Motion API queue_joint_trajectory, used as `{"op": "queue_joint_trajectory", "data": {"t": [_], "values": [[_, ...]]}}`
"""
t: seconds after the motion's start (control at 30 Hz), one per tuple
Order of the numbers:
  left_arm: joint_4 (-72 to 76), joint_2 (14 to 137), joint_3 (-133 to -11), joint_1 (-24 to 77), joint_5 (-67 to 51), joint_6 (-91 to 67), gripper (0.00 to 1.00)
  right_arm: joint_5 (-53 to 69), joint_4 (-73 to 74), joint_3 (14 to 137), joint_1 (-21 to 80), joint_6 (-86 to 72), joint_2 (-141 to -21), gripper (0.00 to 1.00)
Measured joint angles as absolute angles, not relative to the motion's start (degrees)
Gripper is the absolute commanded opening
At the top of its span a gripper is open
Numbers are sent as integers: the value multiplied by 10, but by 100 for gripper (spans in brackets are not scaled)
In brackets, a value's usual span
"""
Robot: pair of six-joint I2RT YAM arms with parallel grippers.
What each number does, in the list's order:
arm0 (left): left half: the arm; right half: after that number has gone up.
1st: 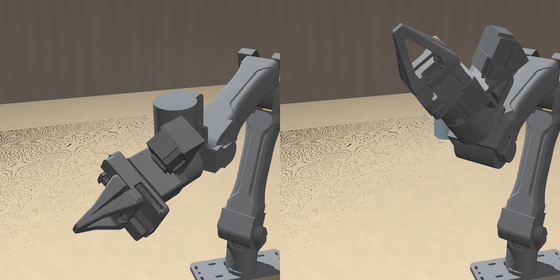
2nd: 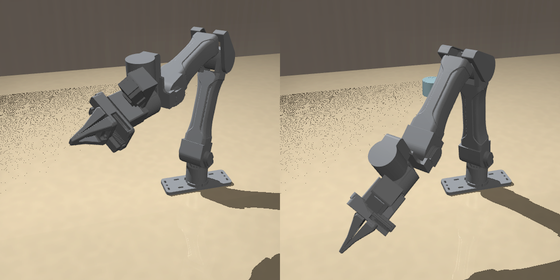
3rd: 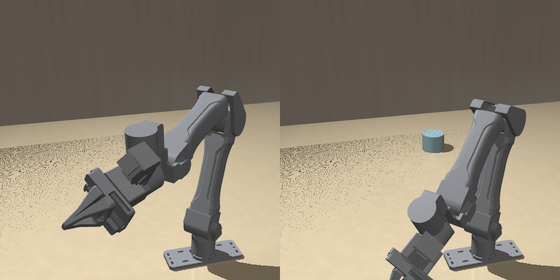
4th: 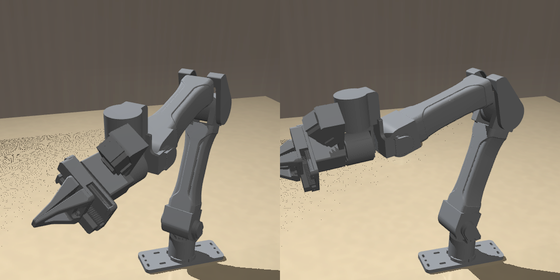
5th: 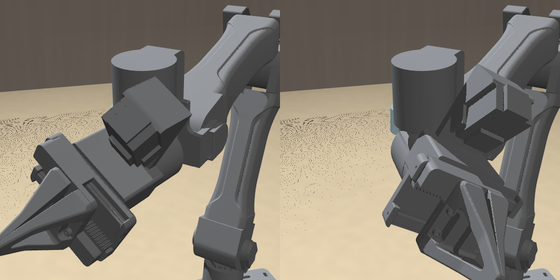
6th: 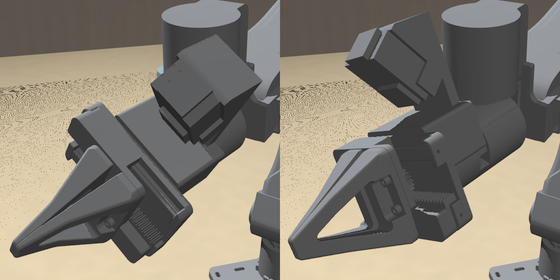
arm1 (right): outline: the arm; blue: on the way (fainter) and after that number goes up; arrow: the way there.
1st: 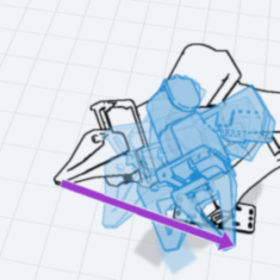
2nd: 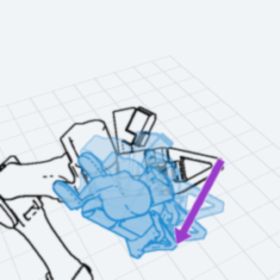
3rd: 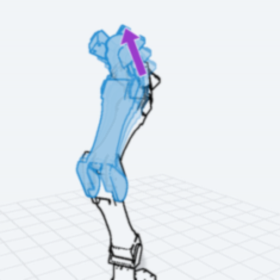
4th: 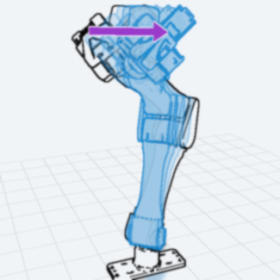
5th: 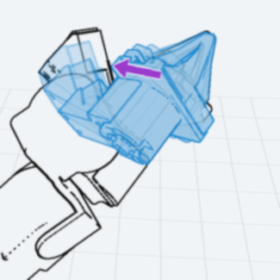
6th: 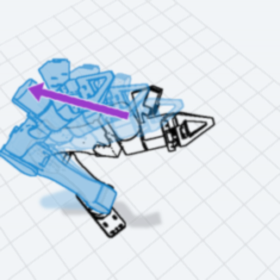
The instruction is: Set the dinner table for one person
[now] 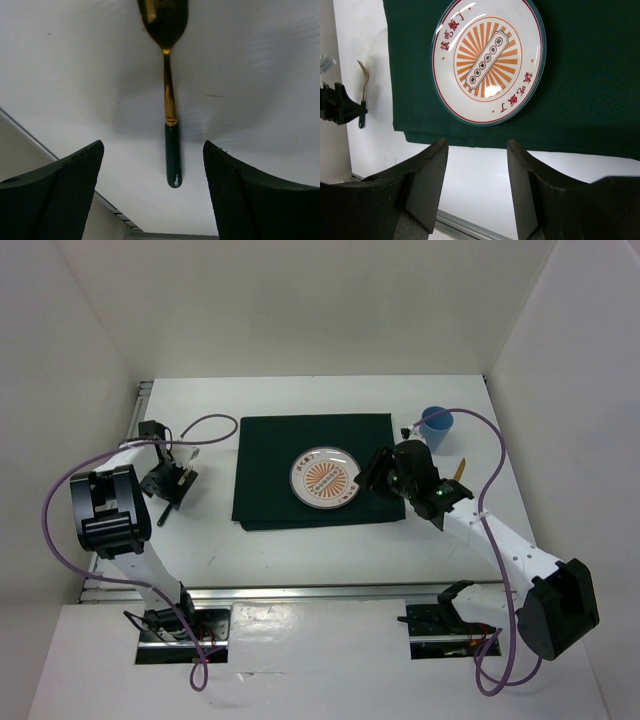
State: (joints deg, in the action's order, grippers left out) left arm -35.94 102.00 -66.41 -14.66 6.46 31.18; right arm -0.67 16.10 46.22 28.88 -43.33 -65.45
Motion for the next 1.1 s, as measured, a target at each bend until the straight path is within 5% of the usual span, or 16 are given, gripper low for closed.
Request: {"op": "queue_joint_trajectory", "data": {"t": [0.23, 0.4, 0.53, 0.67, 1.1], "values": [[-375, 1035, -668, -151, 40, 310, 82, -12, 162, 469, 289, -427, -663, 59], [-382, 1056, -685, -156, 39, 297, 66, -14, 163, 469, 289, -427, -663, 59], [-394, 1066, -697, -162, 28, 289, 47, -23, 172, 469, 289, -427, -656, 59], [-410, 1075, -706, -167, 10, 280, 0, -31, 177, 469, 289, -427, -642, 59], [-487, 1086, -767, -176, -125, 192, 0, -47, 196, 469, 289, -430, -622, 59]]}}
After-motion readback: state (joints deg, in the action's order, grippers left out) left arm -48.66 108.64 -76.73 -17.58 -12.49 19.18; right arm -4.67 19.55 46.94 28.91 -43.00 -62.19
